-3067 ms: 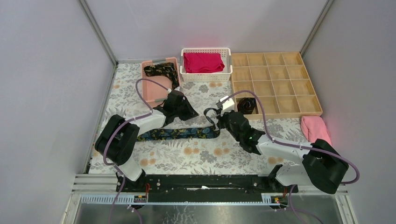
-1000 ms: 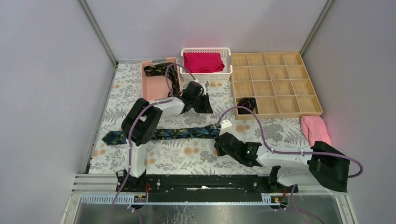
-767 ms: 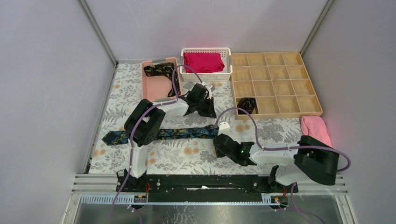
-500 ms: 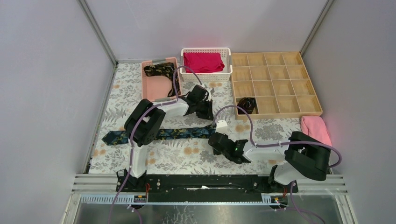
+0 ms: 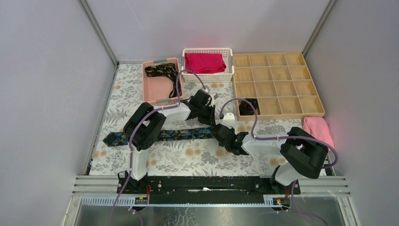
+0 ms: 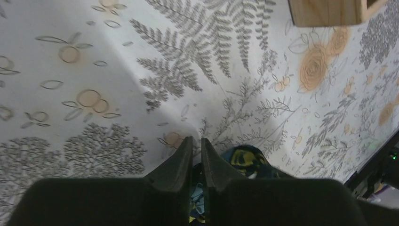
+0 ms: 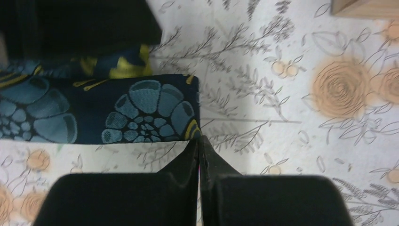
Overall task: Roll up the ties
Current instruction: Flatten out the tie at the center of the board.
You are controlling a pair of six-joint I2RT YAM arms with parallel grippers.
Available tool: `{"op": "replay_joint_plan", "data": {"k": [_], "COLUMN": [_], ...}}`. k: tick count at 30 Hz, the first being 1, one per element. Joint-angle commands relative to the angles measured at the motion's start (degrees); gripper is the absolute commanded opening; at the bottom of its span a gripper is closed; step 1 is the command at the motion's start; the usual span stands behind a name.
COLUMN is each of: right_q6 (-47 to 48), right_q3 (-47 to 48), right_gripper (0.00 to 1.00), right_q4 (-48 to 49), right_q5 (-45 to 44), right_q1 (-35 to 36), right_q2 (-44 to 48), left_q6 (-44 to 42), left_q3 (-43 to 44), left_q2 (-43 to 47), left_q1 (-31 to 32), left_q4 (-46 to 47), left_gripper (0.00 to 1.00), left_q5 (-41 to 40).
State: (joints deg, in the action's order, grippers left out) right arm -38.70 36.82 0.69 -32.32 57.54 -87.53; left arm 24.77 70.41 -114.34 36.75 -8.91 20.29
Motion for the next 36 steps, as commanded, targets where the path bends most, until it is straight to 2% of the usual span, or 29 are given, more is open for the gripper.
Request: {"op": "replay_joint_plan", "data": {"k": [1, 4, 11, 17, 21, 25, 28, 31, 36], "right_q6": [3.9, 6.5, 9.6, 7.0, 7.5, 7.4, 8.0, 7.6, 7.2], "right_q3": [2.4, 4.3, 9.8, 5.9, 4.9, 4.3, 4.4, 6.5, 11.6], "right_gripper": [0.0, 0.0, 0.0, 0.0, 0.01, 0.21, 0.34, 0.35, 0.38], "right_q4": [-1.2, 1.9, 0.5, -0.2, -3.7, -5.7, -5.0, -5.9, -6.1], "right_q5": [-0.9, -0.1, 1.1, 2.4, 3.7, 4.2, 8.8, 14.0, 19.3], "right_q1": [-3.5, -4.0, -4.3, -4.3, -4.2, -4.1, -4.1, -3.2, 0.8], "right_q2": [-2.4, -3.7, -6.4, -1.6, 4.3, 12.2, 17.6, 18.2, 13.0], "left_q6": [-1.2, -0.9, -1.7, -2.4, 0.7, 3.4, 5.0, 10.1, 19.6], "left_q3": [-1.8, -1.9, -2.0, 1.3, 0.9, 0.2, -1.1, -6.9, -24.1], "left_q2": [1.1, 1.1, 1.4, 2.6, 8.5, 18.1, 26.3, 33.0, 44.4], "left_q1": [2.3, 3.0, 3.8, 3.2, 1.0, -1.6, -1.9, -1.9, -2.0], "left_q4": [-2.4, -1.5, -1.7, -5.7, -6.1, -7.8, -11.3, -13.8, -10.2], "left_gripper": [0.18, 0.18, 0.16, 0.16, 0.18, 0.22, 0.25, 0.25, 0.25], "left_q5": [-1.0, 1.0, 0.2, -9.8, -16.1, -24.9, -31.1, -33.6, -32.6]}}
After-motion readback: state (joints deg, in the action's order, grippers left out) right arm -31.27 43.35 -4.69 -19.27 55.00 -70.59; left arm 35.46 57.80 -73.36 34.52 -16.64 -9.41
